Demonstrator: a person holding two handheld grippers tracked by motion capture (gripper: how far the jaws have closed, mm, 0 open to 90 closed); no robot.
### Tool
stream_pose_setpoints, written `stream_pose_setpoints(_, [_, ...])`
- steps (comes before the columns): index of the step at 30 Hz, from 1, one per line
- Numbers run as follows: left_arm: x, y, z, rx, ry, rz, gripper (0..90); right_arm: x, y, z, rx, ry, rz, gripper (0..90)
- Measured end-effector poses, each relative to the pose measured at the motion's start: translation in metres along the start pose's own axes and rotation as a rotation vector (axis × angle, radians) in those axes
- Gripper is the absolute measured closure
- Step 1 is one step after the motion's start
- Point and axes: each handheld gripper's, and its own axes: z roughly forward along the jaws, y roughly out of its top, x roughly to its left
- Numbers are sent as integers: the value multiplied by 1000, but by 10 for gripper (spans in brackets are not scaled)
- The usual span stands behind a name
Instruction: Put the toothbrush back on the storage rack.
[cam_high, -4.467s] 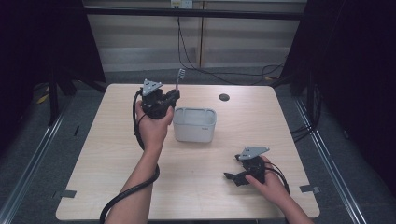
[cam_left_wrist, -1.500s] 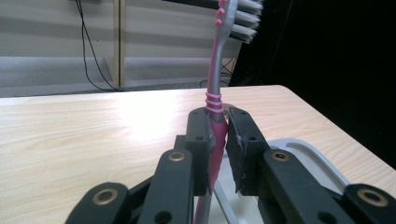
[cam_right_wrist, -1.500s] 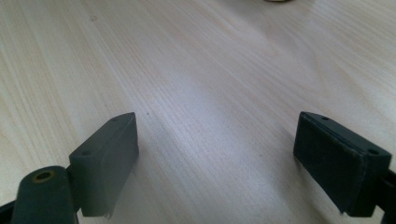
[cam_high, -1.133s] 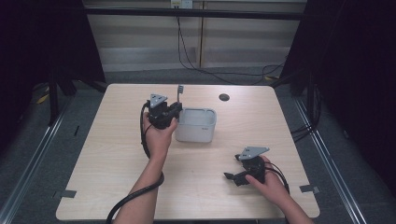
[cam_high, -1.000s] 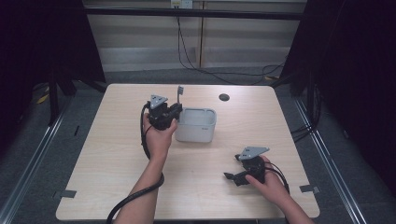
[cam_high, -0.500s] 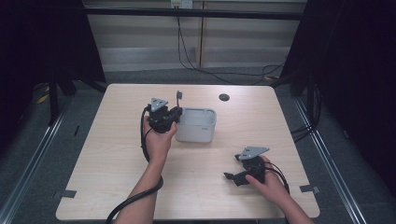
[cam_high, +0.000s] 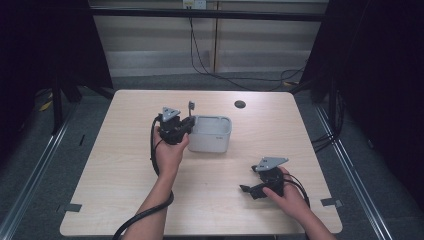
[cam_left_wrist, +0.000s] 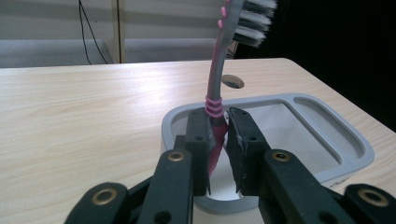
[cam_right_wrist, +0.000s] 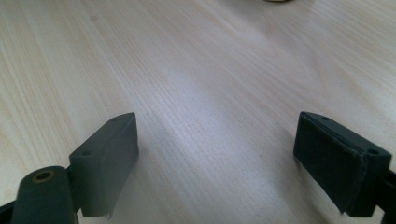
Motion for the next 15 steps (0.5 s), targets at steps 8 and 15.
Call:
stream_pose_setpoints(8, [0,-3,1,-1,6,1,790,0,0,0,0,0,0,135])
stream_pose_setpoints(15, [-1,-6,1,-3,10,5,786,0,0,0,0,0,0,135])
